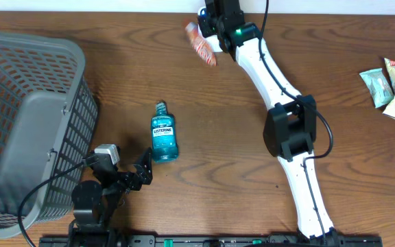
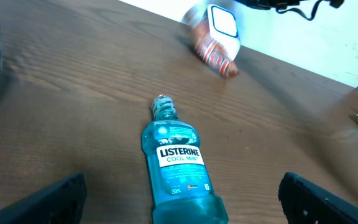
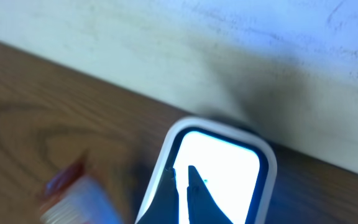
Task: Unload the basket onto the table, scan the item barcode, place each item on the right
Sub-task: 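Hold the chocolate bar in front of the scanner window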
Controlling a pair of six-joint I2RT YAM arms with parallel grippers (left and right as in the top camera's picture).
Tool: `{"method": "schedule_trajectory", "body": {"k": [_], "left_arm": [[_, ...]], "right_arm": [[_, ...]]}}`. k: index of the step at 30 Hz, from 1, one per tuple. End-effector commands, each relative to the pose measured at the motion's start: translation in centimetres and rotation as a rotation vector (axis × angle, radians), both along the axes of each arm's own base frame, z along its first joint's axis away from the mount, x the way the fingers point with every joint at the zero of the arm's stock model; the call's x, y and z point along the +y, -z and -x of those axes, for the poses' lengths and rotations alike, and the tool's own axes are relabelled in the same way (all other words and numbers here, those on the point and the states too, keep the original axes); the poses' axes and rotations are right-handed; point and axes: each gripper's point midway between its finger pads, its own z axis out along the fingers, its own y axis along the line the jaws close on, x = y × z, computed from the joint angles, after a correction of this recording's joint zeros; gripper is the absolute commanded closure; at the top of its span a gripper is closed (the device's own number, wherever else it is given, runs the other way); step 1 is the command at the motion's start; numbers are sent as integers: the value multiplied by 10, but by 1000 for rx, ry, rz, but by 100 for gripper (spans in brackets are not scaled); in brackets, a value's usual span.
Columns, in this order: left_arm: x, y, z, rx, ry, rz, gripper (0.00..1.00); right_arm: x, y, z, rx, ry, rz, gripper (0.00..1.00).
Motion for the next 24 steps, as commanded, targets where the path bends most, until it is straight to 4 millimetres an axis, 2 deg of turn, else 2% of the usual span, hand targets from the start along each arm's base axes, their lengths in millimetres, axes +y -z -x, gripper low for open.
{"method": "schedule_trajectory", "body": {"k": [1,3,6,7,9,11,15,18,21,24], "left_arm": [[0,-3,0,-7,3,5,2],[0,-3,0,-7,3,5,2],[0,-3,0,-7,3,5,2],[0,-3,0,-7,3,5,2],[0,-3,0,-7,3,5,2],[0,-3,0,-7,3,5,2],[0,-3,0,-7,3,5,2],[0,-3,0,-7,3,5,2],[0,-3,0,-7,3,5,2],[0,-3,0,-7,3,5,2]], "right_arm": [[-10,-11,-12,-30,55,-33,99],[-10,-11,-9,-17,52,-29,99],[-2,-5,4,26,26,6,85],[4,-1,11,45,2,38,79],[15,9,27,88,-44,93,59],[25,21,43,139,-88,142,49],[48,45,82,256,-207,211,41],[65,56,108,319,-325,229,34],[77,65,121,355,-404,205,29],[72,84,118,383,-403,202,26]]}}
